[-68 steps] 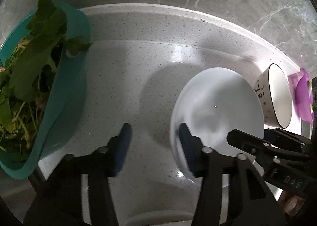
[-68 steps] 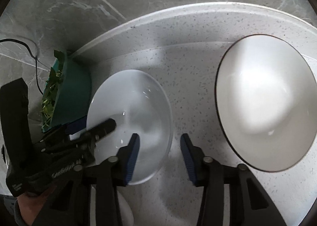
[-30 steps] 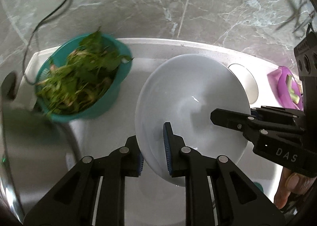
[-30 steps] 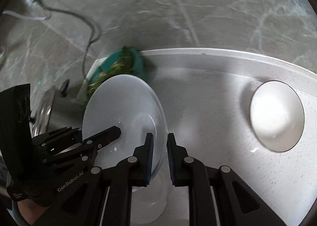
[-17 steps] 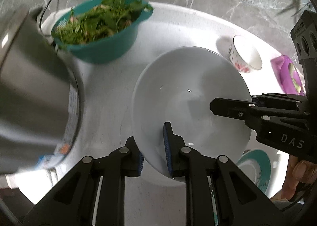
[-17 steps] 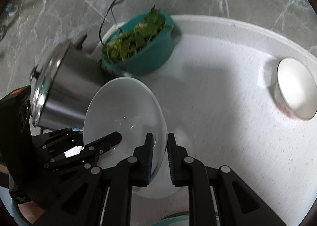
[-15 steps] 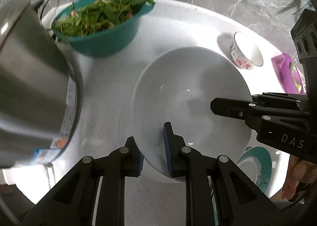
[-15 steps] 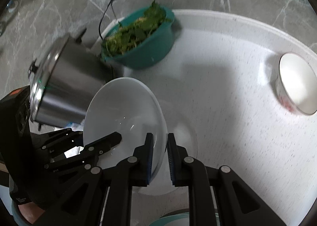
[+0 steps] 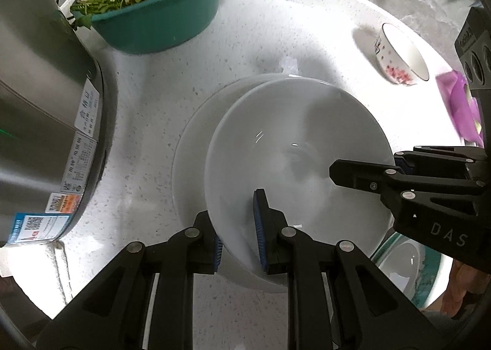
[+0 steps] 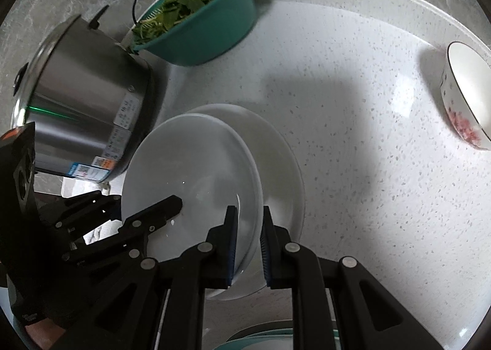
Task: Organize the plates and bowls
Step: 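Carry the smaller white bowl with both tools and lower it into the large bowl, then open both tools and withdraw from the nested white bowls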
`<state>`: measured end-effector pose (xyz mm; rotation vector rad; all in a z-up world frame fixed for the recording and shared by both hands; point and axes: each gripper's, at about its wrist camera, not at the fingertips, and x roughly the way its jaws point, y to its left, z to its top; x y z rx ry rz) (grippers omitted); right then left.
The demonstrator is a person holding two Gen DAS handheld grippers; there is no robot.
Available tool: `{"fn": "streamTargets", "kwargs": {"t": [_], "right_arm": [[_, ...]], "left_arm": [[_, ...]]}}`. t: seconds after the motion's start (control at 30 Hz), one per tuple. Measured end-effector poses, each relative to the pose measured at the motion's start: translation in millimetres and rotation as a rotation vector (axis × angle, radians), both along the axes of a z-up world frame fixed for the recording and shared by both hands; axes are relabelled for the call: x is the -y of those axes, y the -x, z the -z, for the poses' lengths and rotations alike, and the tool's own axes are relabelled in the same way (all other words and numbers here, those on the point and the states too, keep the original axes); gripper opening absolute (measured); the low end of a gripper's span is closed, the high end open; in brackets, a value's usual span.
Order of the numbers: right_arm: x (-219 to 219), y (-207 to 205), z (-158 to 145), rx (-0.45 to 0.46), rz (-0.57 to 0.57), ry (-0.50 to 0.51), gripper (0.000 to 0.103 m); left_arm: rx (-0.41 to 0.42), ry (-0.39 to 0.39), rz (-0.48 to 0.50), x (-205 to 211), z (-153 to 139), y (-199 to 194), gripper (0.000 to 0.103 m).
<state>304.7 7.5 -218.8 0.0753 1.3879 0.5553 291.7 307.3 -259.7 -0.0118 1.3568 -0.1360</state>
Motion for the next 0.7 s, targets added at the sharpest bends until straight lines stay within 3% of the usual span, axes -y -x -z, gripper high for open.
{"fn": "streamTargets", "kwargs": {"t": [0.43,0.7], "right_arm": [[-20,0,14,0.015,-0.024,0.050,0.015],[-30,3,15,0.026,-0.039,0.074,0.015]], "left_arm": [[0.008,-0.015,-0.019,-2,14,-16,0.022],[0.026,0.014,0.023,17,16,-17,0.061]]}}
